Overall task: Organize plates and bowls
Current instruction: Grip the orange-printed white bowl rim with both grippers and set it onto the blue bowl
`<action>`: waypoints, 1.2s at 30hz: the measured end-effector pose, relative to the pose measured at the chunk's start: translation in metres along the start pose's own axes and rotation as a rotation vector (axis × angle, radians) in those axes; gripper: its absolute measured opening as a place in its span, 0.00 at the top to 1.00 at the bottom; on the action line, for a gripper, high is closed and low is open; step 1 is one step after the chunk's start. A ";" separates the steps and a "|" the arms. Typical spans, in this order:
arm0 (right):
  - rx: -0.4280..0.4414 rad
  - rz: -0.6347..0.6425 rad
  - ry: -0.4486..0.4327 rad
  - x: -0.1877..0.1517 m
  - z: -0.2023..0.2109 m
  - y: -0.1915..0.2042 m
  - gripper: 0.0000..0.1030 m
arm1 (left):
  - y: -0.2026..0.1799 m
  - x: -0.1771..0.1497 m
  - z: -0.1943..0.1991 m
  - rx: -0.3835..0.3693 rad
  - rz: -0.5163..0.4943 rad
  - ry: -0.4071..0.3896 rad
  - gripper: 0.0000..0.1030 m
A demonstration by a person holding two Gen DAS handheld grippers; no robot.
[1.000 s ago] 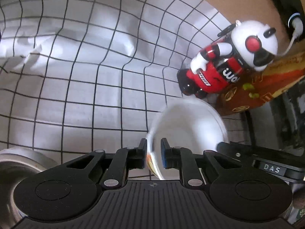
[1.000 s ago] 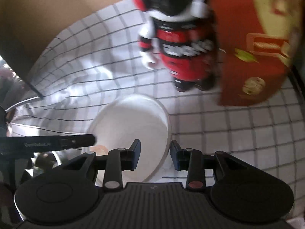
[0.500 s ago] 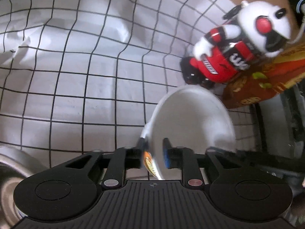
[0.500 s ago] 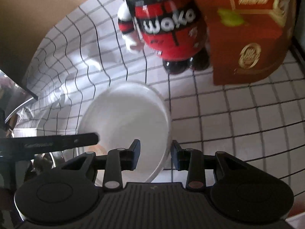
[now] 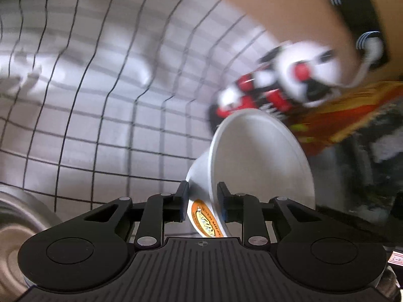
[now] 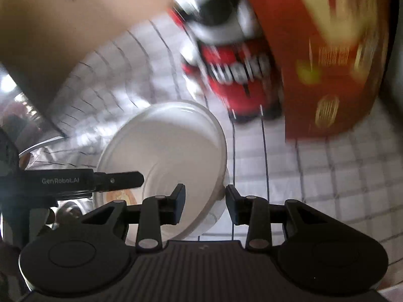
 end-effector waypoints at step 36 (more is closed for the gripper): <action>-0.111 -0.009 0.126 -0.103 0.060 0.047 0.62 | 0.011 -0.119 0.068 -0.077 -0.094 0.305 0.71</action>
Point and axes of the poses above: each gripper's, at about its wrist camera, not at the fingertips, and z roughly against the way its jaws point, y to its left, x to its top, the point moved 7 cm from there along -z, roughly the way its jaws point, and after that the axes turned 9 degrees about x, right-handed, at the moved point
